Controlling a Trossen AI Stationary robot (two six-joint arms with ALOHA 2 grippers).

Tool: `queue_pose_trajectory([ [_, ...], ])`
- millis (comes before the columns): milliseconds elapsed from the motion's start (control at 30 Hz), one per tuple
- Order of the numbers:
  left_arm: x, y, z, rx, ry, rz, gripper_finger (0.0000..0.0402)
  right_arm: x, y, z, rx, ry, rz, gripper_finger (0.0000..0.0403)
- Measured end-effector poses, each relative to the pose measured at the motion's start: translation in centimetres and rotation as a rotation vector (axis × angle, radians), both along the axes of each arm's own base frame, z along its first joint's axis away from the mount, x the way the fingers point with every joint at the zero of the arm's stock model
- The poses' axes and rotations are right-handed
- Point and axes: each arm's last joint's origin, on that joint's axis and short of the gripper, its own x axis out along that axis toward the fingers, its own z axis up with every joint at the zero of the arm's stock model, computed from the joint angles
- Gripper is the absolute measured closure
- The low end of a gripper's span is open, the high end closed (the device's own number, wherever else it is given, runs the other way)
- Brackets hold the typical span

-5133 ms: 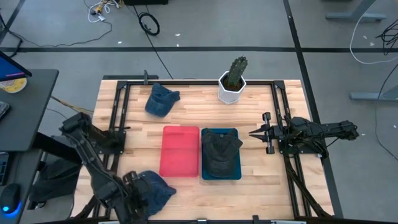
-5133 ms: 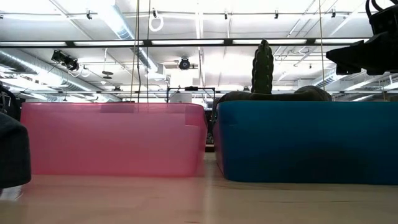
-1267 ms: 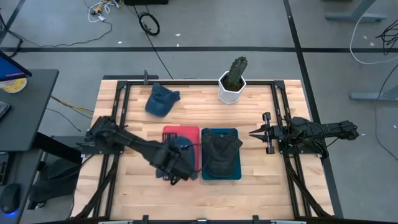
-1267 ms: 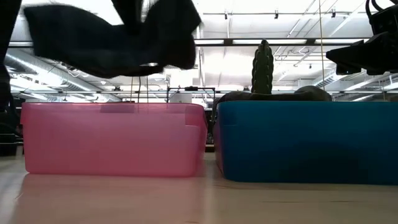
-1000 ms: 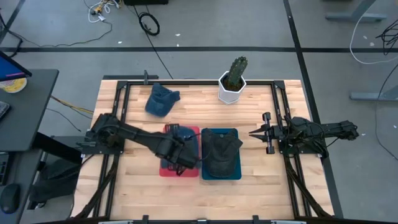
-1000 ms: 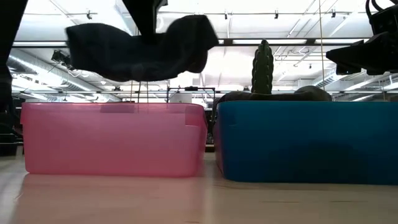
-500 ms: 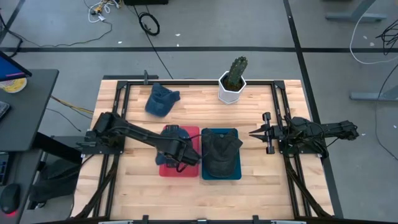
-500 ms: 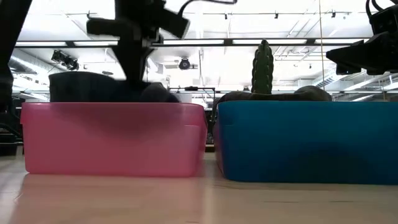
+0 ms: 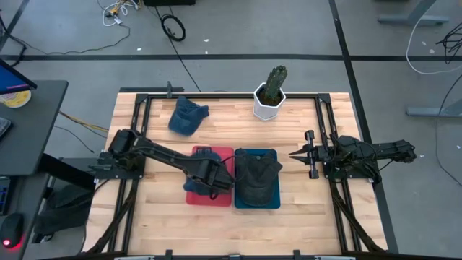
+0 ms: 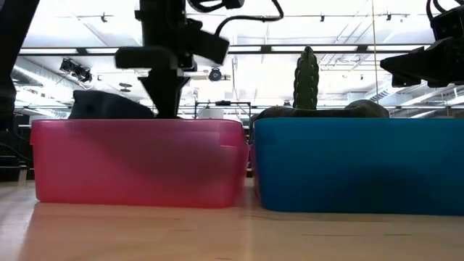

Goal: Pick & Place hat
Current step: Put the bottom blue cap into the red bin

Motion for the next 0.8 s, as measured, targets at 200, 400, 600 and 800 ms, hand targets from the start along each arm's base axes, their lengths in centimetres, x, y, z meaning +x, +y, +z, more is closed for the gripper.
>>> queue_pose_trajectory([
  [200, 0.9, -0.2, 1.7, -0.016, -0.074, -0.01, 0.0392, 0.0, 0.0, 0.0, 0.0, 0.0, 0.0, 0.0364],
  [400, 1.7, -0.2, 2.0, -0.033, -0.146, -0.014, 0.0392, 0.0, 0.0, 0.0, 0.0, 0.0, 0.0, 0.0364],
  [600, 1.7, 0.2, 1.7, -0.046, -0.138, 0.013, 0.0387, 0.0, 0.0, 0.0, 0.0, 0.0, 0.0, 0.0364],
  [800, 1.8, 1.3, 1.3, -0.043, -0.128, 0.046, 0.0373, 0.0, 0.0, 0.0, 0.0, 0.0, 0.0, 0.0364],
])
